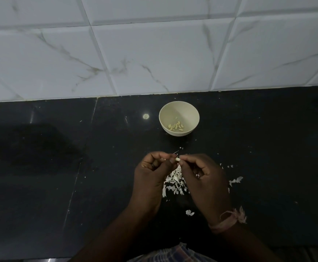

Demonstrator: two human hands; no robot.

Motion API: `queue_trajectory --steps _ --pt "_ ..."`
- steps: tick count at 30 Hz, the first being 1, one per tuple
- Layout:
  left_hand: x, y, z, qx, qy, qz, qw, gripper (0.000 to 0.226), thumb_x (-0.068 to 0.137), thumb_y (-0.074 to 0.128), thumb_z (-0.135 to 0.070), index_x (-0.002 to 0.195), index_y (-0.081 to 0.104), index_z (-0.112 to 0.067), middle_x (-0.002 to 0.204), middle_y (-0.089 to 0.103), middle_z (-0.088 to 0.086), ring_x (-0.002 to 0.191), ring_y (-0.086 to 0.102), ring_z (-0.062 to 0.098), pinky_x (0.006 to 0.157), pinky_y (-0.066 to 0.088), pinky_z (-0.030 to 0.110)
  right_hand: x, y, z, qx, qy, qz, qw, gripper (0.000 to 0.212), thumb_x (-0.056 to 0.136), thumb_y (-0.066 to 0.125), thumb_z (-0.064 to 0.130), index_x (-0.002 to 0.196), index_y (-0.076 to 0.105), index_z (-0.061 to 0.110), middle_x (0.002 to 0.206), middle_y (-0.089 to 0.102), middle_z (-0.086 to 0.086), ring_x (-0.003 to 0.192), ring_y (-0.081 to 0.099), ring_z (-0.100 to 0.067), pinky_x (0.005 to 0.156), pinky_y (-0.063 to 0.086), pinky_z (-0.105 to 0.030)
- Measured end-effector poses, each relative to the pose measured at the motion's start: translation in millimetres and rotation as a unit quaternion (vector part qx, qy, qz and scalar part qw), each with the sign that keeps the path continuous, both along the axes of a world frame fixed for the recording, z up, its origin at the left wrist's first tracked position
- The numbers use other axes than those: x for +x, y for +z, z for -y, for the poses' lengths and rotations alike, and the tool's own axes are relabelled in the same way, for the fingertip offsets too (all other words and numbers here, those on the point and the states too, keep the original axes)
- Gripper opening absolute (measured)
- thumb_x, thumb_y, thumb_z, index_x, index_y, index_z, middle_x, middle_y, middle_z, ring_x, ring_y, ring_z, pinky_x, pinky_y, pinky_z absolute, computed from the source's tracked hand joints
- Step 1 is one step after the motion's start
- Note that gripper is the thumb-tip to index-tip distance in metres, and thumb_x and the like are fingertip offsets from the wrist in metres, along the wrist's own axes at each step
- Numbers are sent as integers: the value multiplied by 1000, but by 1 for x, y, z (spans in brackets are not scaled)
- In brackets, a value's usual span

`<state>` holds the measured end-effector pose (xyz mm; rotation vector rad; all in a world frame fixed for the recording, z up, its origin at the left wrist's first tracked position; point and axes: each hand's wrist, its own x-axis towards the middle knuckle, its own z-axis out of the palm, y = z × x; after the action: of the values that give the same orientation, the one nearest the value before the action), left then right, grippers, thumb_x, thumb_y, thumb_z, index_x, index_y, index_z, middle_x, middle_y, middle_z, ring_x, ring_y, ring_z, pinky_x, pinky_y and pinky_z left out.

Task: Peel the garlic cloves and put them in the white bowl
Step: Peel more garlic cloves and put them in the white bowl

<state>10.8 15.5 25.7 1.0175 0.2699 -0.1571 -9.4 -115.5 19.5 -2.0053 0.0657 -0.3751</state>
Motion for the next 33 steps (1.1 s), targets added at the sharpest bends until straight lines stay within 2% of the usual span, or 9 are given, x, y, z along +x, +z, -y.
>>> queue_trajectory --steps 2,4,8,13,17,25,27,30,33 --pt "0 0 0 -2 3 5 1000 13 77 74 -4 87 74 -13 98 74 17 90 72 23 85 59 35 1 -1 0 2 -12 -8 1000 13 90 74 11 100 76 19 94 70 11 86 68 -7 72 55 -22" --pt "0 0 1 -2 0 7 1000 23 74 77 -6 96 72 -7 102 74 18 96 71 25 90 58 37 1 -2 -2 22 -30 -23 999 11 89 74 14 98 75 21 91 71 11 82 68 -8 70 56 -26" --pt "-2 1 5 13 -8 5 1000 34 68 80 -9 100 70 -5 104 74 19 99 70 27 96 55 42 0 -1 -6 42 -41 -37 998 8 88 73 19 95 73 22 87 71 11 79 68 -7 68 58 -29" --pt "-2 0 4 42 0 23 999 38 70 78 -5 106 67 -5 101 75 17 98 73 26 89 58 36 0 2 -6 -17 -54 -17 998 8 83 75 16 91 73 19 84 68 11 73 65 -6 62 54 -26" --pt "-2 0 2 64 7 45 997 34 70 79 -2 100 63 -3 99 76 21 99 74 31 88 59 39 1 6 -2 -95 -17 32 995 8 84 76 12 86 70 17 82 63 9 72 60 -5 61 49 -21" --pt "1 -1 2 32 -12 21 999 35 69 78 -1 100 59 -3 98 76 24 95 74 32 85 60 40 7 6 1 -124 4 19 992 9 82 73 12 81 66 18 80 58 10 70 57 -6 59 46 -21" --pt "1 -2 2 4 -15 4 1000 34 71 76 0 99 60 -5 99 75 24 94 74 30 80 60 36 7 6 0 -91 -2 -15 996 9 82 73 17 80 65 20 79 60 10 72 58 -6 60 46 -18" --pt "1 -2 4 -76 -23 -45 996 32 74 72 3 103 60 -5 104 73 25 95 73 30 84 62 37 10 11 -4 51 -19 -143 988 9 85 73 27 81 67 22 73 67 9 66 62 -4 58 45 -16" --pt "2 -3 6 -148 -22 -89 985 32 76 68 7 106 62 -5 102 73 19 88 73 22 77 62 28 12 9 -6 229 -30 -209 950 14 94 63 18 83 69 12 60 64 2 53 56 -10 55 45 -28"
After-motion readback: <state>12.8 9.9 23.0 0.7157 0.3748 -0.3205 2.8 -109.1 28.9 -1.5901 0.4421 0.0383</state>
